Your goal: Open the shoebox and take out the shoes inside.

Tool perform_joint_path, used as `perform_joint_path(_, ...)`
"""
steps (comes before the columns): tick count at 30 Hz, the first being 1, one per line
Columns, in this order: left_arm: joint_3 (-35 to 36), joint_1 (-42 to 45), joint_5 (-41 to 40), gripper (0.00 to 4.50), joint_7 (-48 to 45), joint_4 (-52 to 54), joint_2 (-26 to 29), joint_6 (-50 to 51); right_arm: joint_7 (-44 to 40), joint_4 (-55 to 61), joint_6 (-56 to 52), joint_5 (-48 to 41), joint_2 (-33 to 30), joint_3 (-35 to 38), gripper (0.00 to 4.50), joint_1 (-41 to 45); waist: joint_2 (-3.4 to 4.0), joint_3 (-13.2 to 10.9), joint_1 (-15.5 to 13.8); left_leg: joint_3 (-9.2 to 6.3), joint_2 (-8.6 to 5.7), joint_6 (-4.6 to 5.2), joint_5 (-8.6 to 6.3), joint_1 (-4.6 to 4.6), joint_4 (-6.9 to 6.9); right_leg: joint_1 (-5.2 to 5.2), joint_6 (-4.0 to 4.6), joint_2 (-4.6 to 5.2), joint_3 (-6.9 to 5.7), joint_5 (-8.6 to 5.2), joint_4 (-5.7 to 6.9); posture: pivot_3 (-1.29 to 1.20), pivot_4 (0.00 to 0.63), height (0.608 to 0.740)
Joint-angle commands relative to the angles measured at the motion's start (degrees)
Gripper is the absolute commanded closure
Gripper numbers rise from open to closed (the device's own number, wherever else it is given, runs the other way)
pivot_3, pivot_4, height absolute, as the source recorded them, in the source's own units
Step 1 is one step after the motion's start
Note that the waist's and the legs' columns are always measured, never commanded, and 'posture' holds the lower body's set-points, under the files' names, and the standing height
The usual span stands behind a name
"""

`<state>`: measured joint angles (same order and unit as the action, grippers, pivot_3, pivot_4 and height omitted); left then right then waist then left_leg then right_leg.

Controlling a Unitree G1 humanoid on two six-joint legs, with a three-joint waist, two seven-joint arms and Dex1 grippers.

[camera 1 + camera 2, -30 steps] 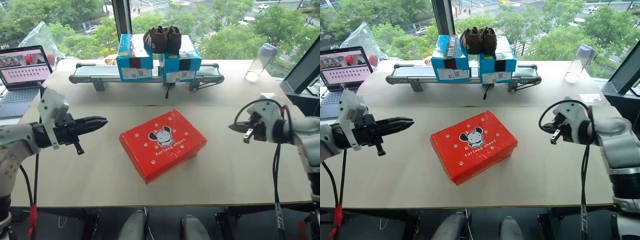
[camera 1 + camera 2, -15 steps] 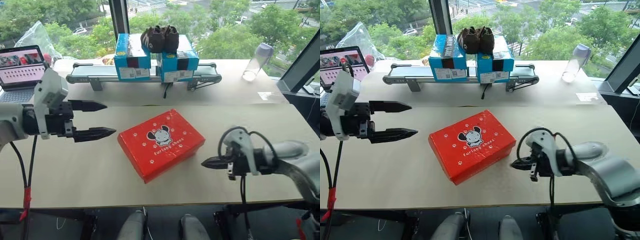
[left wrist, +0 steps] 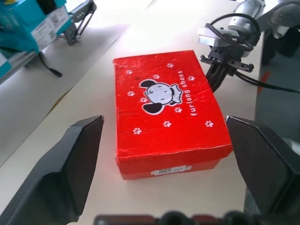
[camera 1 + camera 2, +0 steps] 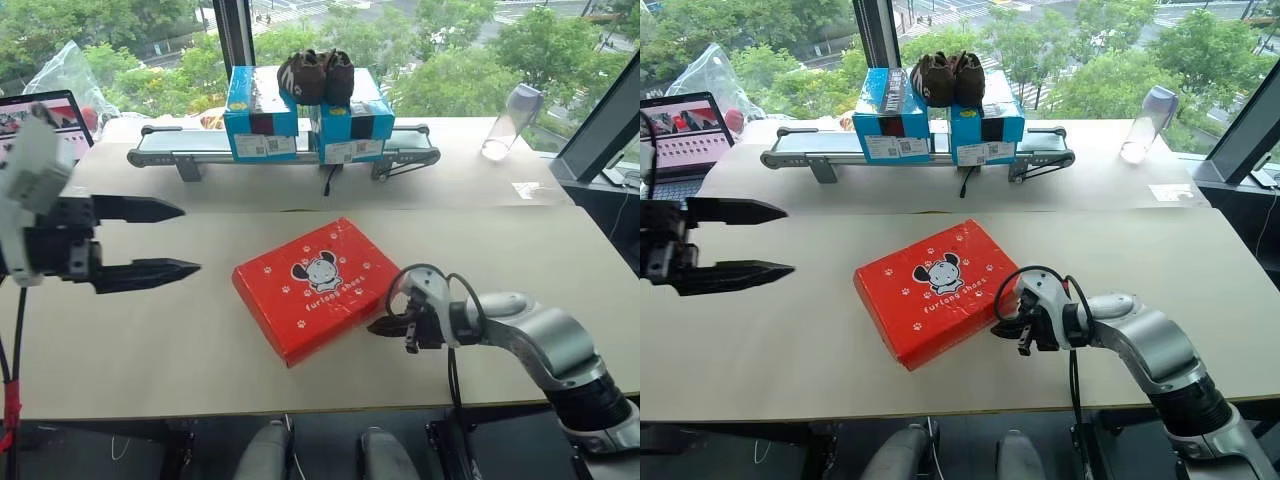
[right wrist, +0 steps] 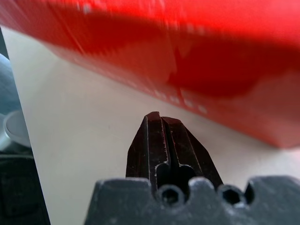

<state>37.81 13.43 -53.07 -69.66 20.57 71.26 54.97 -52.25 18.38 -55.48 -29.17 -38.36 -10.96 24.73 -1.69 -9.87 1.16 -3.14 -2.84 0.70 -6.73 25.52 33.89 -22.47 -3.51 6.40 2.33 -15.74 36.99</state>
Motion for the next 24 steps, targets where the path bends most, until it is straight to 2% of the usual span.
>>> perform_joint_path(1,6.1,-3.3,-0.6,0.06,-1.6,0.7,-2.0,-0.4,-0.9,1.3,-1.7,-4.4,1.1,3.2,4.50,3.0,0.00,0.0,-0.1,-0.01,0.00,-0.03,-0.02,0.00,0.01,0.01,0.00,0.01,0.00,0.00,-0.01,0.00,0.150,0.740)
perform_joint_path(6,9.7,-7.0,-1.5,0.06,-2.4,2.9,-4.7,-1.8,-1.3,1.3,-6.3,-10.0,1.3,5.8,4.50,8.7,-0.03,0.0,-0.2,-0.02,0.06,-0.18,-0.11,-0.03,0.02,-0.03,0.05,0.02,-0.01,0.03,-0.01,0.00,0.150,0.740)
perform_joint_path(12,13.1,-9.7,-3.1,0.06,-1.5,5.6,-6.1,-0.8,-2.1,-1.6,-8.6,-14.3,2.5,8.0,4.50,21.8,-0.03,0.0,0.0,0.00,0.09,-0.20,-0.12,-0.02,0.00,-0.31,0.09,0.05,0.05,0.05,-0.01,0.00,0.150,0.740)
perform_joint_path(15,15.0,-12.8,-3.9,0.06,-2.1,8.0,-7.1,-0.5,-0.8,-9.2,-2.5,-8.3,5.8,4.7,4.50,31.7,-0.02,0.0,0.6,0.13,0.13,-0.22,-0.13,-0.01,-0.04,-0.49,0.14,0.05,0.10,0.09,0.04,0.00,0.150,0.740)
perform_joint_path(17,15.5,-13.8,-4.4,0.06,-1.6,8.9,-7.5,-0.5,-0.7,-13.1,0.6,-5.3,7.2,2.9,4.50,35.0,-0.02,0.0,0.9,0.19,0.15,-0.23,-0.13,0.03,-0.06,-0.60,0.17,0.04,0.09,0.11,0.10,0.00,0.150,0.740)
perform_joint_path(22,16.6,-15.1,-6.2,0.06,0.1,10.5,-8.2,-0.4,0.3,-31.7,15.1,5.7,12.9,-1.0,4.50,43.7,-0.03,0.0,1.1,0.21,0.13,-0.28,-0.14,0.03,-0.05,-0.61,0.21,0.03,0.07,0.19,0.12,0.00,0.150,0.740)
perform_joint_path(24,16.8,-15.5,-7.0,0.06,1.0,10.9,-8.3,-0.4,3.0,-42.0,22.0,10.0,17.8,-2.0,4.50,46.9,-0.03,0.0,1.3,0.22,0.12,-0.29,-0.14,0.03,-0.05,-0.62,0.21,0.02,0.06,0.20,0.14,0.00,0.150,0.740)
